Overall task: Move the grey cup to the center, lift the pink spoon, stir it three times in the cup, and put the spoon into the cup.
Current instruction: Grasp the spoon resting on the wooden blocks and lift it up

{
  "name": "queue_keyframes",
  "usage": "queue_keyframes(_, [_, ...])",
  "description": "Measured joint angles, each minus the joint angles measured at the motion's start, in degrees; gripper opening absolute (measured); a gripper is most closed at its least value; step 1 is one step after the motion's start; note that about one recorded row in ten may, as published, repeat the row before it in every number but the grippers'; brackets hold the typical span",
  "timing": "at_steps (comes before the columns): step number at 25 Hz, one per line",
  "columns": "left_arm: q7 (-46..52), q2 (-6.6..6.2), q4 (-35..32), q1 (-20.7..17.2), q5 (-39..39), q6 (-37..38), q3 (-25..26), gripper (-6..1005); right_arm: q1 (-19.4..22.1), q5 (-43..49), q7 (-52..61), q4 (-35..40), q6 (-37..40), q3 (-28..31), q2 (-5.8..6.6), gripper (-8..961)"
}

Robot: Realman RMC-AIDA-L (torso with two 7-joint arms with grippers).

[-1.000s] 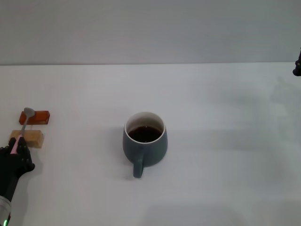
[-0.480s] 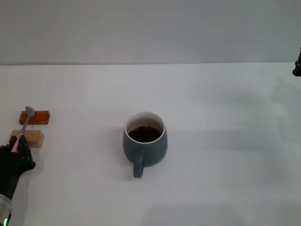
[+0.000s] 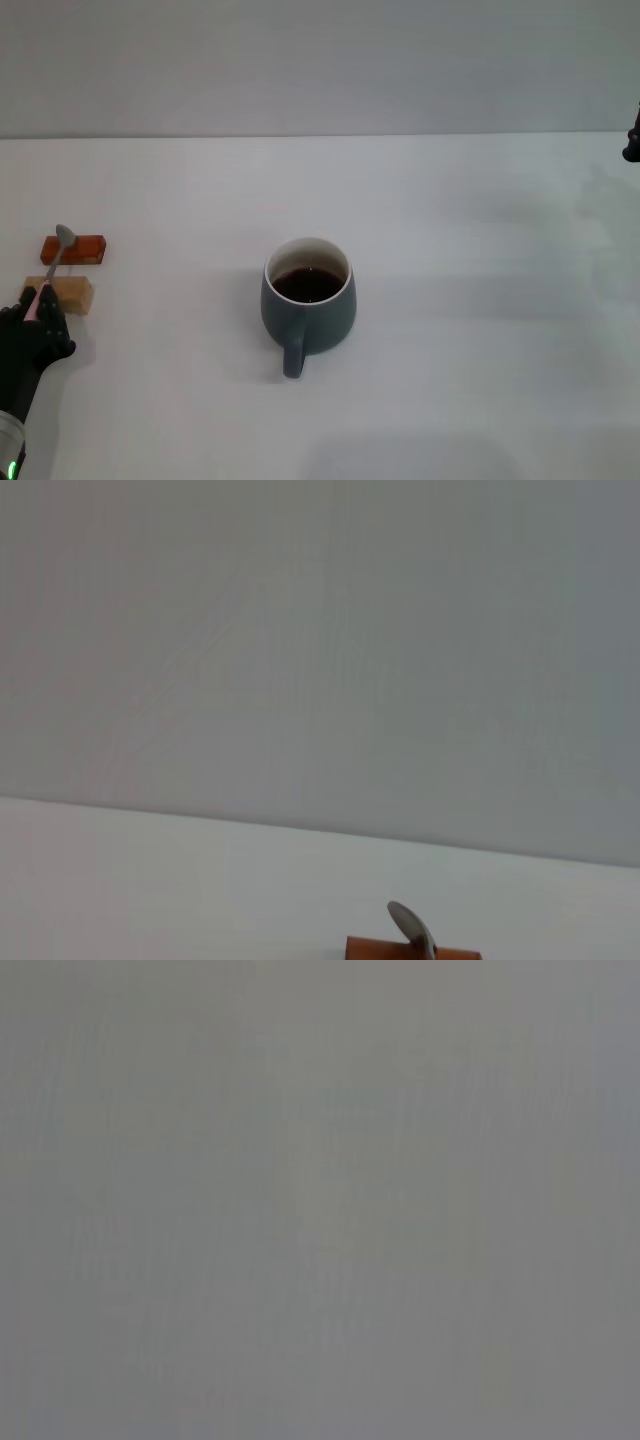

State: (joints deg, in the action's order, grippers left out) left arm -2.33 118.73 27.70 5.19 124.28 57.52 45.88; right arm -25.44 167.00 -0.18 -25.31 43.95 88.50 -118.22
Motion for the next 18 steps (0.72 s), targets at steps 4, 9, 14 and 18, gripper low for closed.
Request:
queue_keyframes(4, [0.82, -0.09, 0.43, -0.23, 0.04, 0.85, -0.11, 147, 0.03, -0.03, 0.0, 0.0, 0.0, 0.0, 0.0, 4])
queue_keyframes(9, [3.95, -0.29, 0.51, -0.43, 0.45, 2.54, -0.15, 146, 0.08, -0.09, 0.0, 0.0, 0.0, 0.0, 0.0, 5])
queue_keyframes(14, [6.57, -0.47, 0.52, -0.42, 0.7, 3.96, -0.66, 145, 0.24, -0.2, 0.0, 0.0, 0.0, 0.0, 0.0, 5])
queue_keyframes(18, [7.77, -0.58, 0.52, -0.39, 0.7, 4.34, -0.68, 145, 0.35, -0.2, 0.0, -0.07, 0.0, 0.0, -0.03, 5])
